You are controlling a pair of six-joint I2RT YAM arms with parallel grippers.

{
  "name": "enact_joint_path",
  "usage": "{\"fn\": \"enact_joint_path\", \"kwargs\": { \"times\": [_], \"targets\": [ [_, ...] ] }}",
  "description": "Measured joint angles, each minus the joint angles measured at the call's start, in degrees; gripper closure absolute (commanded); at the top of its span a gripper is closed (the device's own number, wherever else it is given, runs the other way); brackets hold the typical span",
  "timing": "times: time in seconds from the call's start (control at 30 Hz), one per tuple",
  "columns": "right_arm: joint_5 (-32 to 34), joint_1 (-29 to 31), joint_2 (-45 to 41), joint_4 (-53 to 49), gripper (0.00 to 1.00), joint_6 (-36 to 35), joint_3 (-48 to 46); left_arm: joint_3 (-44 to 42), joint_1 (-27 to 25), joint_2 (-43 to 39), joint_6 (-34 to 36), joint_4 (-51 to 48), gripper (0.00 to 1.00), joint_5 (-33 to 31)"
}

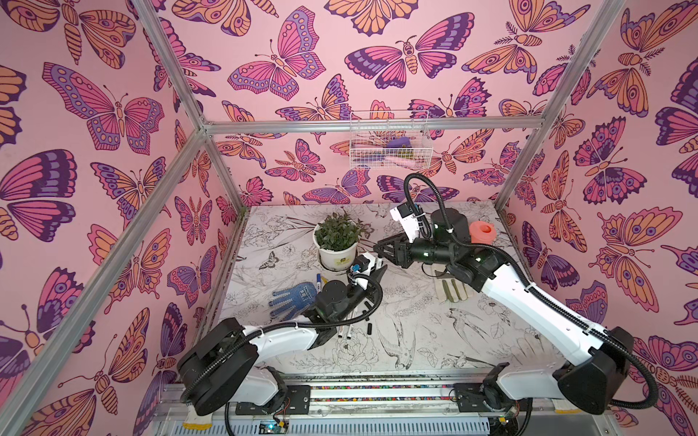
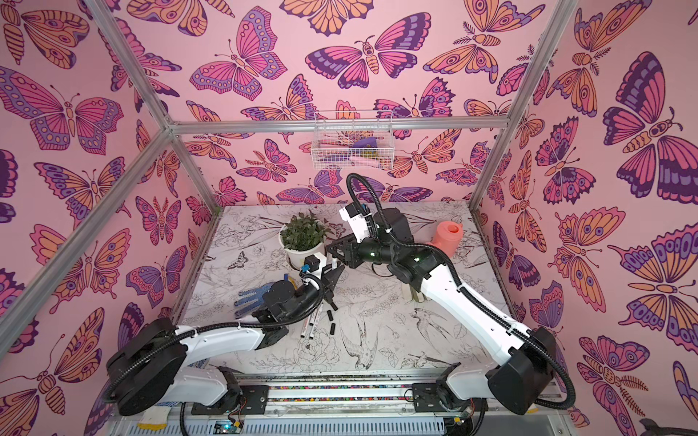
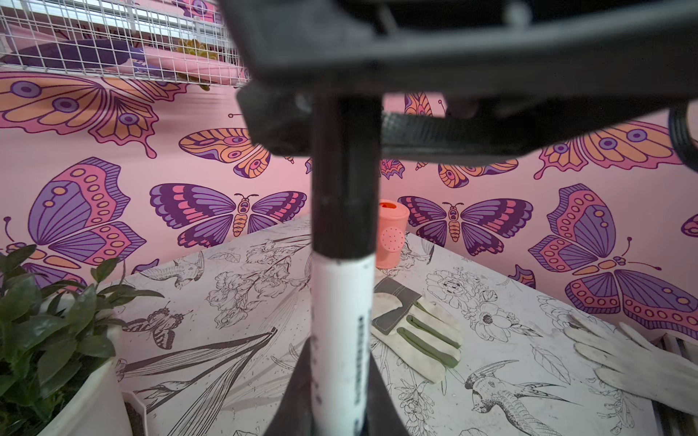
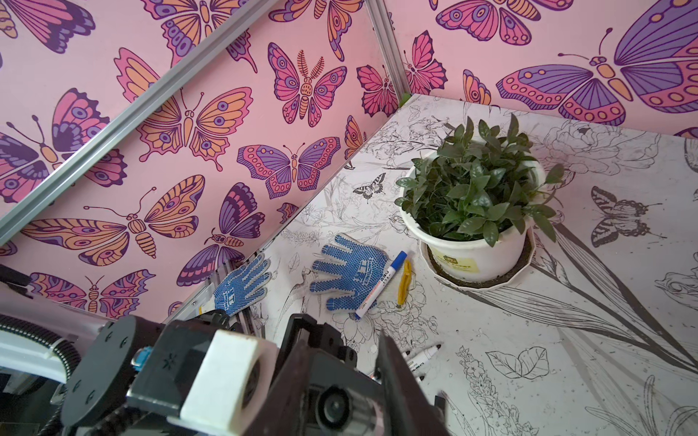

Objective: Insert the pens into the pen caps
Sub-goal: 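Press the black cap down with the right gripper while the left holds the marker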

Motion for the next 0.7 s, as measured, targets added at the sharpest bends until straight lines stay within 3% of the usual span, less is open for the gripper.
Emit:
{"fn": "enact_joint_path", "kwargs": {
  "times": [0.27, 0.4, 0.7],
  "targets": [
    [0.76, -0.15, 0.33, -0.26, 0.91, -0.52, -0.20, 0.00, 0.02, 0.20, -0.26, -0.61, 1.00, -0.02],
    [0.24, -0.76, 1.38, 0.00, 0.94, 0.33, -0.22, 0.02, 0.11, -0.66, -1.11, -2.86, 1.00, -0.24],
    [-10.78, -6.40, 6.49, 2.58, 0.96, 6.49, 0.74, 3.21, 2.12, -2.82, -2.58, -12.61, 1.00, 1.81]
  ]
}}
